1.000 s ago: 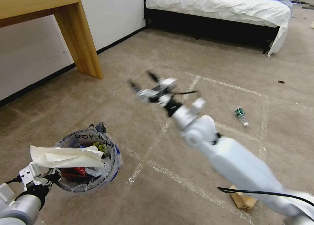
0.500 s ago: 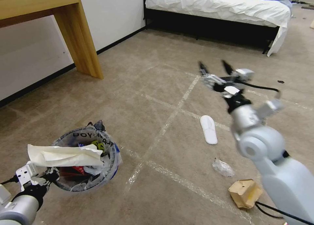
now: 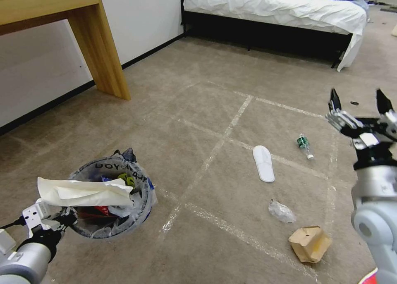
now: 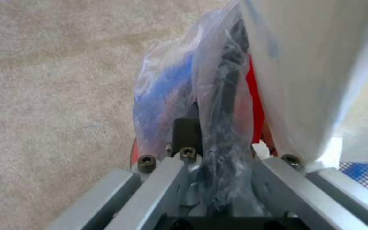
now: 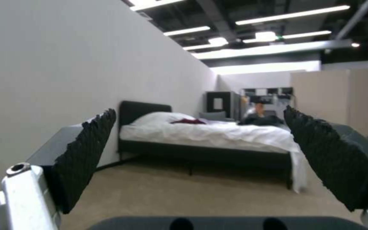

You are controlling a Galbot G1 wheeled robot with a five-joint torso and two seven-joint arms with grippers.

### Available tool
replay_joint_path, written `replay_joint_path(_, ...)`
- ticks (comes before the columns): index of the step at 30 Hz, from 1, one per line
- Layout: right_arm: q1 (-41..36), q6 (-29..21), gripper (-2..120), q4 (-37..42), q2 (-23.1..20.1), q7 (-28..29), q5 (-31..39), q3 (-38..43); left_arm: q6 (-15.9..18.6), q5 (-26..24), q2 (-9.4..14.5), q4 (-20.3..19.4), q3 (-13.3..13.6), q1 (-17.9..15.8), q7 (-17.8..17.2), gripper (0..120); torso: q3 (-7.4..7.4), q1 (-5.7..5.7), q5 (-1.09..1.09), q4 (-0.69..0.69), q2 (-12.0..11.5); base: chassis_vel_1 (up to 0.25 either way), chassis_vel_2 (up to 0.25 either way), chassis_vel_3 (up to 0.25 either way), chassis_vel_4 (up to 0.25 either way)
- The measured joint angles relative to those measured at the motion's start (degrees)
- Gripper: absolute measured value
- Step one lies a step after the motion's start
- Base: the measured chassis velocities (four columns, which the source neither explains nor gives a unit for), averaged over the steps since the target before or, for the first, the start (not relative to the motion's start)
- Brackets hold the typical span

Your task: Pick up the trash bin and place the garbage on the floor into it.

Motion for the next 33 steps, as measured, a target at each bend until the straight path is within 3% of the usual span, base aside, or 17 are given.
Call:
replay_joint_path(9,-3.7,2.7,100,0.0,5.3,-0.2,-5.8,-0.1,-0.4,0.9,0.2,-0.1,0.3,0.4,0.5,1,0.00,0.00,0.00,0.01,0.0,0.000,0.000,0.000,0.000)
replay_joint_path(33,-4.7,4.2,100,-0.5,5.4,-0.4,-6.9,-1.5,-0.5,1.0,-0.4,-0.8,0.0,1.3,0.5,1,0.00,0.01,0.00,0.01,0.0,-0.040,-0.043,-0.040,-0.045)
